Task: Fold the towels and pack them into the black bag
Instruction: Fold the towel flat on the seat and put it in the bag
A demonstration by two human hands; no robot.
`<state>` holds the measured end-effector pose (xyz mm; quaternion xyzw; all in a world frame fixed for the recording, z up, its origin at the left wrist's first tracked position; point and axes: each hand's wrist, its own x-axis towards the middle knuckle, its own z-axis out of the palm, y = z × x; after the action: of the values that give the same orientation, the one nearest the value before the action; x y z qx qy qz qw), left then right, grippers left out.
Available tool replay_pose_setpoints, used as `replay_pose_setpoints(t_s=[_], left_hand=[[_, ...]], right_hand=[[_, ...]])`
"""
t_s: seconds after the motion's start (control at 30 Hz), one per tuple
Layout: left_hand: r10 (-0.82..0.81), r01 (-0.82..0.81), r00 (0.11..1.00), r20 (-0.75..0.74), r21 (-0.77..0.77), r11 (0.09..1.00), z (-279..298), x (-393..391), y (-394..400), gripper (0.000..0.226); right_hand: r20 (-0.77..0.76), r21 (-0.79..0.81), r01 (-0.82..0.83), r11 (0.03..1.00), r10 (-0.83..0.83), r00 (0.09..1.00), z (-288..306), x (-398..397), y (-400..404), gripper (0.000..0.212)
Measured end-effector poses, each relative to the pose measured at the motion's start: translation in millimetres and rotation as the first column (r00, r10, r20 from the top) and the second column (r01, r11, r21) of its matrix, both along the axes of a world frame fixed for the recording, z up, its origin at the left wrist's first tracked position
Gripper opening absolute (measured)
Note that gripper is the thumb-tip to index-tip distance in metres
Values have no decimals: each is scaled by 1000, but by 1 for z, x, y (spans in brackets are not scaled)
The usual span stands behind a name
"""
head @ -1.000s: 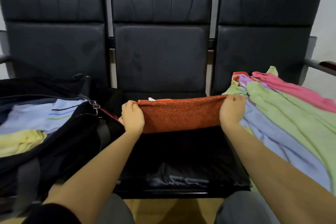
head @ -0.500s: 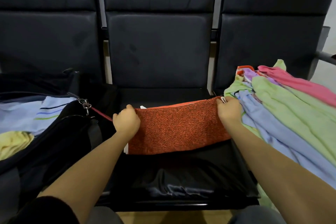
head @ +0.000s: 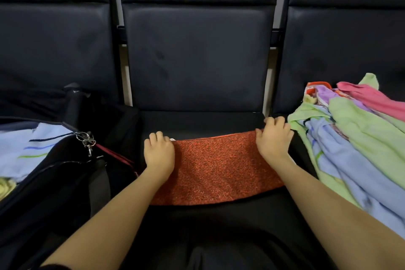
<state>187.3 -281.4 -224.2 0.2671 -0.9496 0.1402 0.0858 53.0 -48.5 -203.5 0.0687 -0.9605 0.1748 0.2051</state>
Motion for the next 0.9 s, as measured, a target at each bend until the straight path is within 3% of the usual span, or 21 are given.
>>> replay_pose_setpoints(t_s=[0.13, 0.27, 0.37, 0.5, 0.67, 0.83, 0.9], left_hand=[[45, -36, 996, -79, 103, 994, 0, 4, 24, 35], [118, -101, 991, -60, 238, 966, 2, 18, 42, 41], [185, -184, 982, 23, 291, 939, 1, 34, 50, 45], [214, -242, 969, 122, 309, 920, -11, 60, 57, 49], [260, -263, 965, 42, 194, 945, -18, 87, 61, 41], [247, -249, 968, 37, 250, 936, -13, 93, 58, 27], [147, -141, 989, -2, 274, 951, -14, 91, 53, 24]], right_hand=[[-99, 5, -156, 988, 156, 983, -16, 21, -13, 37], [83, 72, -392, 917, 386, 919, -30, 46, -14, 45], [201, 184, -355, 917, 318, 927, -36, 64, -7, 50], [242, 258, -290, 922, 229, 943, -37, 92, 2, 52], [322, 271, -304, 913, 212, 923, -36, 114, 9, 56], [459, 272, -383, 883, 231, 858, -32, 124, 12, 64], [511, 303, -426, 852, 232, 827, -32, 127, 12, 65]])
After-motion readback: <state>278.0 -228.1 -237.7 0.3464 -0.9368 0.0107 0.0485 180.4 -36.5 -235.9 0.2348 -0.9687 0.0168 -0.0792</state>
